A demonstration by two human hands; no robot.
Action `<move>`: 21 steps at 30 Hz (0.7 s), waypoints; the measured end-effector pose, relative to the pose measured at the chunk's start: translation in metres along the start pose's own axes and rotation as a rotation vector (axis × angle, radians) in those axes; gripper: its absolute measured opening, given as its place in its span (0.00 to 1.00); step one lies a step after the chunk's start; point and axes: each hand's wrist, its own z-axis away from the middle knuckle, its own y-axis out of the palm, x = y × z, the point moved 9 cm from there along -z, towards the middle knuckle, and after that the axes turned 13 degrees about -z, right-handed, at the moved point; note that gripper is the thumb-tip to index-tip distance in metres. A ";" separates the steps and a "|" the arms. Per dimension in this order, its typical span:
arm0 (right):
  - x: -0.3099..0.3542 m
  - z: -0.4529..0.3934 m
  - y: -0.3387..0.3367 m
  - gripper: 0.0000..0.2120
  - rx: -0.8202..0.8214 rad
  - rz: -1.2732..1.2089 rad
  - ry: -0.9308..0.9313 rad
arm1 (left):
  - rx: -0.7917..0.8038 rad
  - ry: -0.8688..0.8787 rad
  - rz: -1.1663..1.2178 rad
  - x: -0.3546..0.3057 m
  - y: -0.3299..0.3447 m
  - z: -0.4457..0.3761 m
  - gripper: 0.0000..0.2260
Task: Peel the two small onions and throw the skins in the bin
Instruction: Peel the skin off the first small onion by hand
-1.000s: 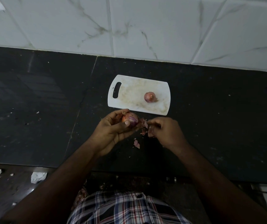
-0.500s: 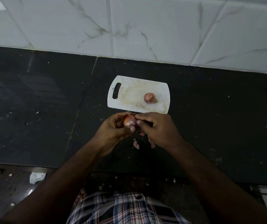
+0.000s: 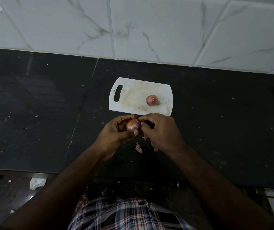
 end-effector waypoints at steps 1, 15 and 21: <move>0.000 0.000 -0.001 0.11 -0.012 -0.010 -0.002 | -0.002 0.002 -0.001 0.000 0.000 0.000 0.28; 0.003 -0.001 -0.003 0.10 -0.019 0.011 -0.067 | 0.048 0.025 -0.068 -0.002 0.005 0.002 0.24; -0.011 -0.003 -0.011 0.11 -0.018 -0.215 0.117 | 0.031 0.032 -0.051 -0.006 0.005 0.001 0.25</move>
